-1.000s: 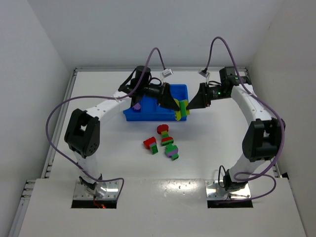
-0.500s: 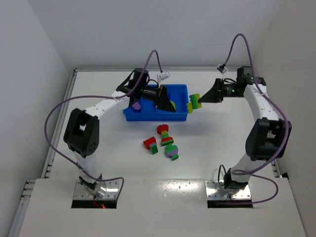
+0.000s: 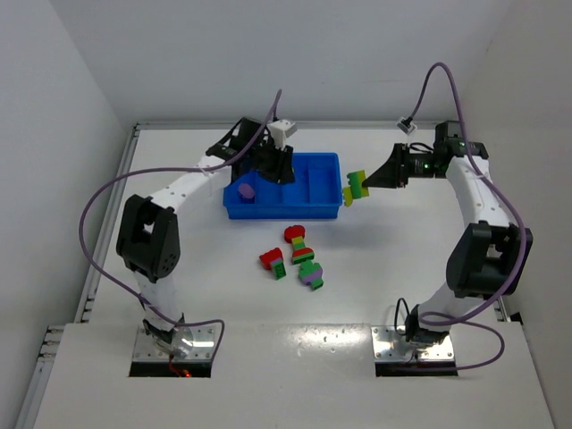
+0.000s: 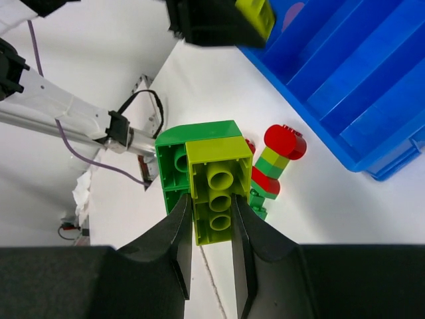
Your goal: Sort the legos into containers by color
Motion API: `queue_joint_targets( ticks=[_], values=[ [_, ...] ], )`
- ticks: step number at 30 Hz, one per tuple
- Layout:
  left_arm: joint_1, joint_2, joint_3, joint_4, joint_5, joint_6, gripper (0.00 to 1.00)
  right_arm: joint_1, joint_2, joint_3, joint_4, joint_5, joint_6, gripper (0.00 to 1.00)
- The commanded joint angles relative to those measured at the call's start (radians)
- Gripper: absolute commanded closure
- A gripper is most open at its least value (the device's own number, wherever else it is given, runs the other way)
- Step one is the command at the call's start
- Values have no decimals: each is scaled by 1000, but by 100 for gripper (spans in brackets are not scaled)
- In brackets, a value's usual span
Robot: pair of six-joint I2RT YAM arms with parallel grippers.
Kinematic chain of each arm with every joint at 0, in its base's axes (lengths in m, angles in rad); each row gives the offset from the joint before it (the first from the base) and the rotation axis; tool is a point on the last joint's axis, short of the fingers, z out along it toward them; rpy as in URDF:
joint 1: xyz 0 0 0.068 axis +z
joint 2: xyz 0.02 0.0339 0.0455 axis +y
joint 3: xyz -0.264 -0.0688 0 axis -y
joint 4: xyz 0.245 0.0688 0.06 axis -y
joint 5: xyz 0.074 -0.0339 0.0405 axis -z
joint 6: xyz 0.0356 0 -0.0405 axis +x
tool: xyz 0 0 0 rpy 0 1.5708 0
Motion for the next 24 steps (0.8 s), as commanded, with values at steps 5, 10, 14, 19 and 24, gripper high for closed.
queue_joint_targets(
  ticks=[5, 10, 14, 19, 24],
  values=[
    [3, 119, 78, -53, -362, 40, 96, -6, -46, -9, 23, 14, -2, 100],
    [3, 192, 99, -53, -434, 40, 90, -6, -46, -9, 23, 14, 7, 100],
    [3, 221, 123, -53, -434, 40, 66, -6, -46, -9, 32, 14, 7, 100],
    [12, 212, 132, -62, -390, 21, 33, -6, -46, -9, 32, 14, 7, 100],
    [50, 111, 100, -50, -191, -32, 30, 4, -46, -9, 13, 23, -15, 100]
  ],
)
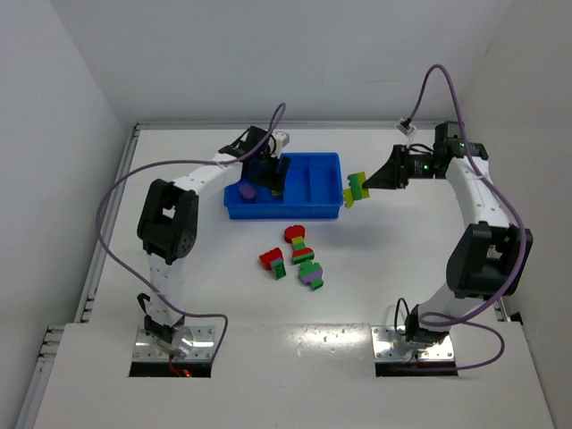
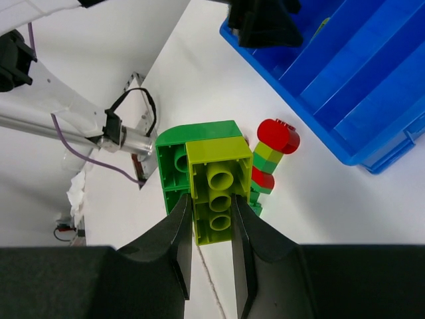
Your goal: Sort the legos into containers by color
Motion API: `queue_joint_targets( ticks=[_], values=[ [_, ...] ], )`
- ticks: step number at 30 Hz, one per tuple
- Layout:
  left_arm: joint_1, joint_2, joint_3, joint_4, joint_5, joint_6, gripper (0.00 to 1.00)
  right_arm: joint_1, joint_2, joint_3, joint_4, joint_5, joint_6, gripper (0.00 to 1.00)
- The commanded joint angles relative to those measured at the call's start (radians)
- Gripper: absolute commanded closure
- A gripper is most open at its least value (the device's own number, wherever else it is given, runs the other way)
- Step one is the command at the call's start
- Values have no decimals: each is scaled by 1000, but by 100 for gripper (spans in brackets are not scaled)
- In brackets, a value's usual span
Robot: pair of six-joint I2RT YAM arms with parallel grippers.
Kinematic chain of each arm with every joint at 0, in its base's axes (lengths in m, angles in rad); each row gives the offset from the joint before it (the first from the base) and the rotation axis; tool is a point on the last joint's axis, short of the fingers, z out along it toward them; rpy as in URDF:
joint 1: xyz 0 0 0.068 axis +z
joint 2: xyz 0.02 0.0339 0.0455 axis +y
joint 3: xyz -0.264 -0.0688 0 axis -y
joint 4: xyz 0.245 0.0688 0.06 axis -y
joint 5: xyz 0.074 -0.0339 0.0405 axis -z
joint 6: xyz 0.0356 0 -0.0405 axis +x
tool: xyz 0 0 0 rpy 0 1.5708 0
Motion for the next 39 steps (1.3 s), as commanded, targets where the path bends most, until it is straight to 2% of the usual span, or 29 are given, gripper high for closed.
queue_joint_targets(
  ticks=[1, 2, 3, 4, 5, 8, 13, 19, 30, 39],
  values=[
    [41, -136, -9, 32, 209, -45, 30, 13, -36, 0, -9, -14, -32, 100],
    [61, -159, -46, 66, 292, -45, 30, 13, -27, 9, -23, -25, -43, 100],
    [62, -182, -64, 86, 475, -45, 30, 13, -27, 20, -32, -43, -52, 100],
    [75, -217, -95, 124, 570, -58, 30, 13, -10, 20, -49, -55, -52, 100],
    [75, -228, -95, 133, 729, -58, 30, 22, 11, 35, -61, -78, -52, 100],
    [40, -237, -106, 133, 889, -68, 30, 33, 40, 71, -61, -112, -42, 99],
    [-33, -247, -95, 155, 926, -77, 30, 105, 53, 71, 87, -158, 93, 99],
    [-84, -238, -66, 173, 957, -68, 28, 148, 53, 71, 106, -167, 103, 99],
    [-126, -237, -28, 183, 1095, -68, 26, 148, 43, 43, 106, -167, 93, 99],
    [-135, -219, 0, 183, 1074, -68, 24, 168, 43, 43, 106, -167, 93, 99]
  ],
)
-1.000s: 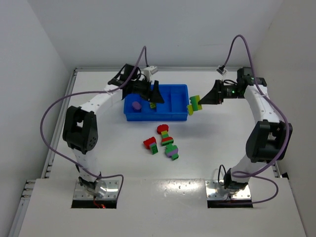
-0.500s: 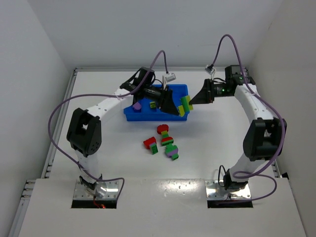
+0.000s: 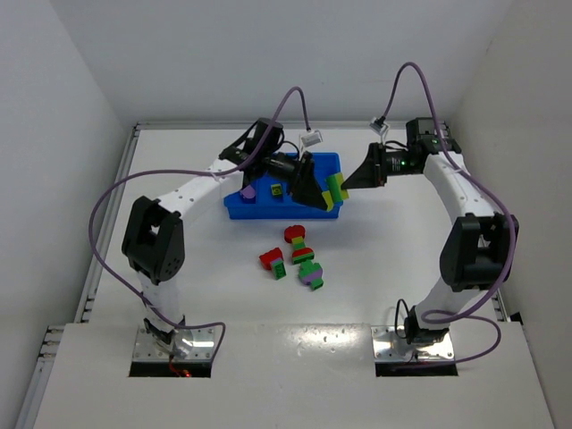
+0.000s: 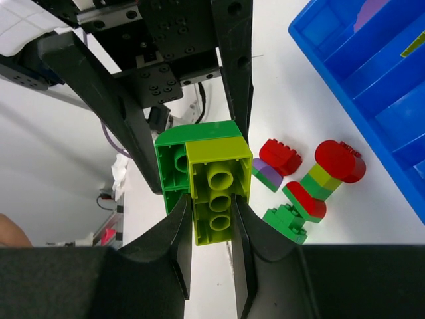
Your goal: Sort the legos into containers by color
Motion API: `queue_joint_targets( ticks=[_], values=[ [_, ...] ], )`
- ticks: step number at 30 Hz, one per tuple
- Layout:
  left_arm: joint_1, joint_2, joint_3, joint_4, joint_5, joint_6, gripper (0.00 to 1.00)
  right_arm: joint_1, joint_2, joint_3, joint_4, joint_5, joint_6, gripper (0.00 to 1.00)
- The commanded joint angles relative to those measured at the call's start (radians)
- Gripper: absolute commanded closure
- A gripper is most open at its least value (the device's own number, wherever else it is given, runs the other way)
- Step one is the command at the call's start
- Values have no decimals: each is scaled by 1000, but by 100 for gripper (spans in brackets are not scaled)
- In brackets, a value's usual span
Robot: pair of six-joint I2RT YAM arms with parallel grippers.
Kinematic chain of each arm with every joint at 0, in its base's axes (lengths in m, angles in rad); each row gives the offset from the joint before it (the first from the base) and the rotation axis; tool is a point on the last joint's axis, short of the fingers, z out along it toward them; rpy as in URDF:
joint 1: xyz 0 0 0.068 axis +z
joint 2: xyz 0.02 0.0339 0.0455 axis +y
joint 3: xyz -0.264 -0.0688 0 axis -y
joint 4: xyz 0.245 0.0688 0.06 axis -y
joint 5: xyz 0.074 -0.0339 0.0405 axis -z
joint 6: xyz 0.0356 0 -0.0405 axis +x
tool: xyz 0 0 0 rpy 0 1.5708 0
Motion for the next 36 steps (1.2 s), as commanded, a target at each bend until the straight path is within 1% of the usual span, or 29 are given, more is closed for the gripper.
queue_joint_targets(
  ticks=[1, 5, 7, 8, 10, 11, 12, 13, 19, 22, 23, 24, 27, 28, 31, 32, 33, 34, 36],
  values=[
    [-16, 1, 58, 45, 21, -2, 26, 24, -23, 15, 27, -55, -5, 99],
    [-16, 11, 68, 67, -6, -29, 34, 33, -32, 15, 27, -46, -5, 99],
    [-16, 11, 68, 67, -19, -39, 42, 33, -32, 5, 36, -46, -5, 99],
    [-16, 11, 68, 67, -19, -39, 54, 33, -32, 5, 36, -46, -5, 99],
    [-16, 11, 58, 67, -19, -39, 67, 33, -32, 15, 36, -46, -5, 99],
    [-16, 11, 58, 67, -28, -50, 87, 33, -32, 15, 36, -46, -5, 99],
    [-16, 11, 45, 67, -28, -62, 97, 21, -32, 25, 36, -37, -5, 100],
    [-16, 11, 45, 67, -28, -62, 100, 21, -23, 25, 36, -36, -5, 100],
    [41, -21, -32, 52, -46, -41, 100, -70, -23, 65, 36, -36, -5, 100],
    [69, -41, -67, -7, -72, 20, 100, -101, -13, 88, -8, -26, -29, 100],
    [79, -41, -67, -43, -86, 62, 100, -101, -4, 88, -25, -26, -43, 100],
    [79, -52, -81, -59, -101, 82, 100, -101, 5, 114, -49, -14, -89, 100],
    [90, -63, -90, -77, -248, 116, 100, -110, 14, 124, -91, 8, -123, 100],
    [90, -63, -90, -77, -395, 116, 100, -110, 14, 133, -91, 8, -123, 100],
    [90, -63, -57, -77, -637, 107, 100, -85, 14, 133, -100, 31, -123, 100],
    [90, -63, -57, -77, -787, 106, 100, -73, 14, 142, -89, 31, -112, 100],
    [90, -49, -31, -90, -846, 106, 100, -73, 14, 142, -89, 31, -112, 100],
    [90, -26, -21, -90, -937, 106, 100, -73, 14, 142, -76, 31, -90, 100],
    [90, -3, 0, -103, -1012, 106, 100, -64, 2, 105, -21, 42, -56, 100]
  ],
)
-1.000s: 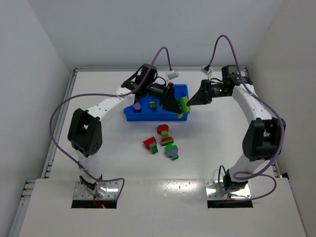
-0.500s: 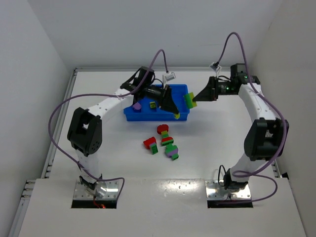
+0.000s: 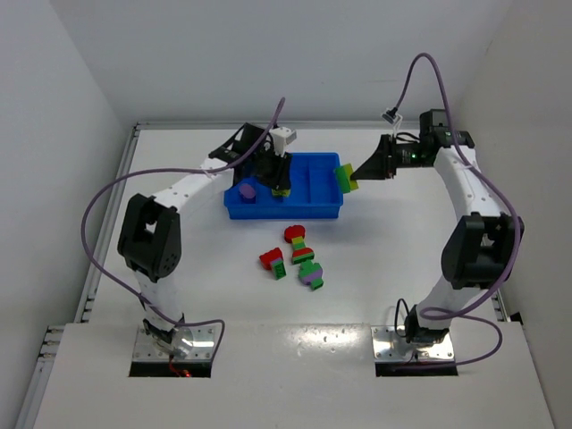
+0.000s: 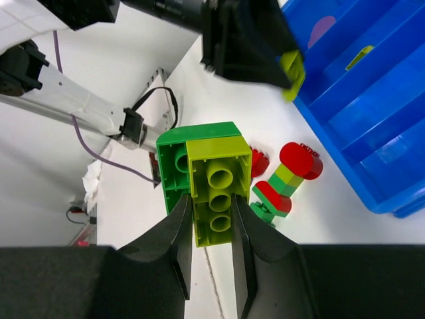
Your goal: Sort the legos into containers by color
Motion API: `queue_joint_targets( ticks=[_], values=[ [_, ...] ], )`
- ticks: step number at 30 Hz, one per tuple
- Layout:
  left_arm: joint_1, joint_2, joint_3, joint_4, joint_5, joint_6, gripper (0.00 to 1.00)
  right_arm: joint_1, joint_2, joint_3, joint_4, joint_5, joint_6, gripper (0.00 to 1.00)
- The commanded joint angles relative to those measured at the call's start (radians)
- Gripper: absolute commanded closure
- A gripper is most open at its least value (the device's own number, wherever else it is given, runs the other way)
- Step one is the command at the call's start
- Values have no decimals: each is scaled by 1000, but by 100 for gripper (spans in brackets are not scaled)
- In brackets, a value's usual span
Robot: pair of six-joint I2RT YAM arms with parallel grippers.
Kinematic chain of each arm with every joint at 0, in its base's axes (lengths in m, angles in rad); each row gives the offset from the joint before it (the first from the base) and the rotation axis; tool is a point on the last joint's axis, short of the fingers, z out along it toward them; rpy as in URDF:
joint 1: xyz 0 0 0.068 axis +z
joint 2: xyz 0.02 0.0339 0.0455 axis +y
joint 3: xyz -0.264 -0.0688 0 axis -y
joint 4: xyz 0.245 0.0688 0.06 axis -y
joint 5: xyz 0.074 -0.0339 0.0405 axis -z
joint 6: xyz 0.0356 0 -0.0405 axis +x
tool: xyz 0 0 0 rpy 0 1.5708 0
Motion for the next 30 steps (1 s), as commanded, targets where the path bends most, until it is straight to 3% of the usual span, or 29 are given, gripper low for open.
queue_joint_targets(
  ticks=[1, 5, 9, 14, 15, 17, 18, 20, 24, 26, 30],
  values=[
    [2, 17, 61, -2, -336, 18, 100, 20, -22, -12, 74, -10, 42, 100],
    [2, 82, 107, -2, -424, -2, 98, 29, -44, -48, 121, 0, 73, 100],
    [2, 149, 155, -26, -459, -2, 89, 38, -53, -49, 122, 9, 73, 100],
    [2, 225, 215, -66, -450, -2, 58, 47, -53, -58, 155, 18, 93, 100],
    [14, 225, 215, -66, -435, -2, 55, 47, -53, -58, 155, 18, 93, 100],
    [27, 225, 235, -66, -339, -2, 42, 47, -44, -58, 155, 18, 93, 100],
    [27, 225, 235, -66, -312, -2, 40, 47, -44, -58, 155, 9, 93, 100],
    [45, 199, 235, -51, -215, -2, 24, 47, -44, -58, 155, 9, 93, 100],
    [80, 130, 183, 12, -24, -2, 19, 47, -44, -58, 126, 0, 78, 100],
    [99, 90, 140, 84, 203, -26, 20, 47, -30, -18, 74, -10, 14, 100],
    [98, 41, 114, 179, 518, -115, 21, 66, 8, 17, 8, -36, -16, 100]
  ],
)
